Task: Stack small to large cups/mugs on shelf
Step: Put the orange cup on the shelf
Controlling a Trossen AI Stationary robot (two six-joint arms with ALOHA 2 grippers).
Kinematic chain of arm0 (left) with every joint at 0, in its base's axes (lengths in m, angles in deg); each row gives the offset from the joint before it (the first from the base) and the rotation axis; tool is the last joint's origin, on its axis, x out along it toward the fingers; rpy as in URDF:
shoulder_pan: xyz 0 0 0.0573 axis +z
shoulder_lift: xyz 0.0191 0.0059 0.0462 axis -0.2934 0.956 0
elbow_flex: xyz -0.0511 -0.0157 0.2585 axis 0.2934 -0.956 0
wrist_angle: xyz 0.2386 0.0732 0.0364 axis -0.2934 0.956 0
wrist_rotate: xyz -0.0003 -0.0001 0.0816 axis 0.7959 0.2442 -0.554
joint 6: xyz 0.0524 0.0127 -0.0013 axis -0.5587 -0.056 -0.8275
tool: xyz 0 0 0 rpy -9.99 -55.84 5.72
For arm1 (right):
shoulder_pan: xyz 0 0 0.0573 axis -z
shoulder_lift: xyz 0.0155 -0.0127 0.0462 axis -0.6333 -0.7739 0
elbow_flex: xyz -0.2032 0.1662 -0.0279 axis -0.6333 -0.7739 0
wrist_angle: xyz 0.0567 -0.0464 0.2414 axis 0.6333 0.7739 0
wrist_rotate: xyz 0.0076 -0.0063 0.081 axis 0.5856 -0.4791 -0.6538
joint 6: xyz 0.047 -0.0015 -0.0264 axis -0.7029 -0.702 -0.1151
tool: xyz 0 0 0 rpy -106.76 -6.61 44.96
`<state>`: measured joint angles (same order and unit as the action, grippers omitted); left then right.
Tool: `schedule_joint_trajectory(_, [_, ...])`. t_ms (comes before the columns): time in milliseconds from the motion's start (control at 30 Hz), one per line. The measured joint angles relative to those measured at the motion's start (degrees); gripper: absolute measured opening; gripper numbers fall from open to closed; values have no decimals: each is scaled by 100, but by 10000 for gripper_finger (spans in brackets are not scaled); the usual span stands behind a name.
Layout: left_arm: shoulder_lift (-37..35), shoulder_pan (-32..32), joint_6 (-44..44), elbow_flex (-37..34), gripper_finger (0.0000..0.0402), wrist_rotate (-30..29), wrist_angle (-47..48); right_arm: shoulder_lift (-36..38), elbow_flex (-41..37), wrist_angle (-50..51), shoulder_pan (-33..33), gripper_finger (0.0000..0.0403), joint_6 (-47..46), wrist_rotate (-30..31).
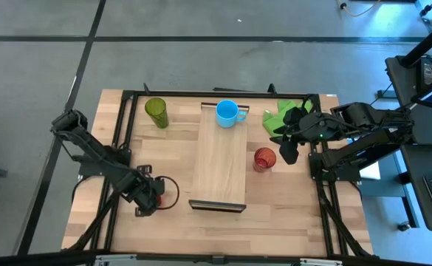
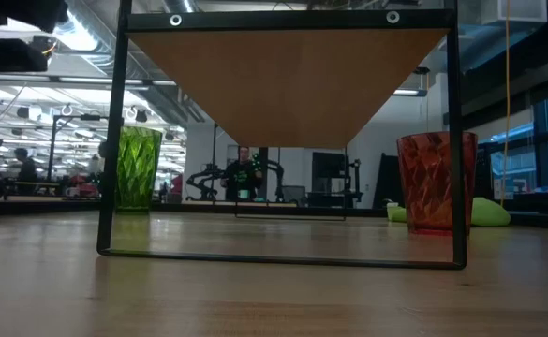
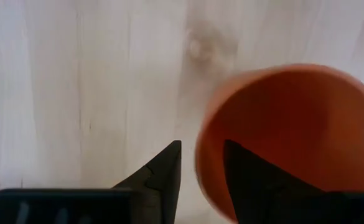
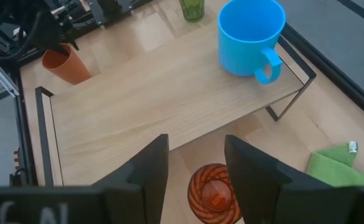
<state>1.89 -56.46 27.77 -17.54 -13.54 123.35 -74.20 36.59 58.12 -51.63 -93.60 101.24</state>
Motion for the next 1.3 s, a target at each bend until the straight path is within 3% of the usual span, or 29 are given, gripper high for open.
schedule_joint_trajectory(133, [-18,136,4,0,87,2,-9,0,0,27,0,158,0,6])
schedule_joint_trajectory(300, [-55,391,-58,3,12,161,-90,0,0,49,0,158,-4,6])
schedule_joint_trajectory(467, [-248,831,-102,406,5,216,132,5,0,143,0,158,-66,6])
schedule_joint_trajectory(600, [-487,1390,-402,1642,3,120,941,17,0,571,-3,158,-328,13])
schedule_joint_trajectory(767, [-414,2307,-770,3520,2,-474,1815,42,-4,1215,-168,158,-923,399])
schedule_joint_trajectory(1033, [907,3914,-1515,5663,1,-716,1867,51,-25,2182,-275,158,-2958,1032])
schedule_joint_trajectory(1300, [2596,4924,-1929,7456,1,415,2519,138,-222,2167,-275,158,-3657,1040])
